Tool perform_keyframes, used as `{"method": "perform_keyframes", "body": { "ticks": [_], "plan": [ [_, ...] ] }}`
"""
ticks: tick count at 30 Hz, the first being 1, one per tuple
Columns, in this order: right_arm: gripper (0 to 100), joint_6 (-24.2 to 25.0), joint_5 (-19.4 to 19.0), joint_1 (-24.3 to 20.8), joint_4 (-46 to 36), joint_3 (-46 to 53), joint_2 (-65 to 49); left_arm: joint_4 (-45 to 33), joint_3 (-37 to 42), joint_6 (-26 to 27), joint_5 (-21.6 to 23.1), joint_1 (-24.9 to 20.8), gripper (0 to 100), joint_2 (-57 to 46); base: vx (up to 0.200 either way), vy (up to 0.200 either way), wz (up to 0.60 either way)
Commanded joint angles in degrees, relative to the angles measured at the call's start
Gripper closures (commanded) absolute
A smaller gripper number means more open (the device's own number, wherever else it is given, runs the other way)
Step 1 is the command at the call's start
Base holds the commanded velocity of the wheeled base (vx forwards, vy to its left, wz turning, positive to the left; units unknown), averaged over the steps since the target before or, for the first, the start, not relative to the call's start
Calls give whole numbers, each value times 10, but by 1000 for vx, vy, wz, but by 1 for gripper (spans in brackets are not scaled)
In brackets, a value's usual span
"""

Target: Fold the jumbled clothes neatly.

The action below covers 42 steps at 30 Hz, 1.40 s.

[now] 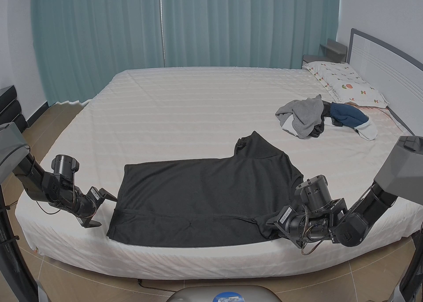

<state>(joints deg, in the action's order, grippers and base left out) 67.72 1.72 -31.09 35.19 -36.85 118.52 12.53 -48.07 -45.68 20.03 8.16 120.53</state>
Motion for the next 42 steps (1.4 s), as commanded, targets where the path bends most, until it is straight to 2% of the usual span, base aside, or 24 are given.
{"method": "perform_keyframes", "body": {
  "ticks": [1, 4, 6, 11, 14, 17, 18, 19, 21, 26, 28, 33, 42],
  "plan": [
    [0, -17, -4, 22, 4, 7, -15, 0, 0, 1, 0, 0, 0, 0, 0, 0, 0],
    [0, -38, -12, 45, 5, 6, -23, 0, 0, 1, 0, 0, 0, 0, 0, 0, 0],
    [0, -55, -28, 77, 5, 6, -33, 0, 0, 0, 0, 0, 0, 0, 0, 0, 0],
    [0, -102, -98, 155, 5, 8, -44, 0, 0, 1, -1, 0, 0, 0, 0, 0, 0],
    [0, -123, -126, 180, 5, 8, -36, 0, 0, 1, 0, 0, 0, 0, 0, 0, 0],
    [0, -155, -169, 192, 5, 11, -21, 0, 0, 1, -1, 0, 0, 0, 0, 0, 0],
    [0, -156, -171, 193, 5, 12, -21, 0, 0, 1, 0, 0, 0, 0, 0, 0, 0],
    [0, -187, -190, 203, 10, 13, -13, 0, 0, 1, 0, 0, 0, 0, 0, 0, 0],
    [0, -214, -205, 209, 27, 19, 0, 0, 0, 1, 0, 0, 0, 0, 0, 0, 0],
    [0, -242, -234, 210, 99, 35, 38, 0, 0, 1, -1, 0, 0, 0, 0, 0, 0],
    [0, -248, -256, 211, 167, 49, 74, 0, 0, 1, -1, 0, 0, 0, 0, 0, 0],
    [0, -252, -269, 212, 257, 71, 119, 0, 0, 1, -1, 0, 0, 0, 0, 0, 0],
    [0, -258, -276, 219, 304, 86, 132, 0, 0, 1, -1, 0, 0, 0, 0, 0, 0]
  ]
}}
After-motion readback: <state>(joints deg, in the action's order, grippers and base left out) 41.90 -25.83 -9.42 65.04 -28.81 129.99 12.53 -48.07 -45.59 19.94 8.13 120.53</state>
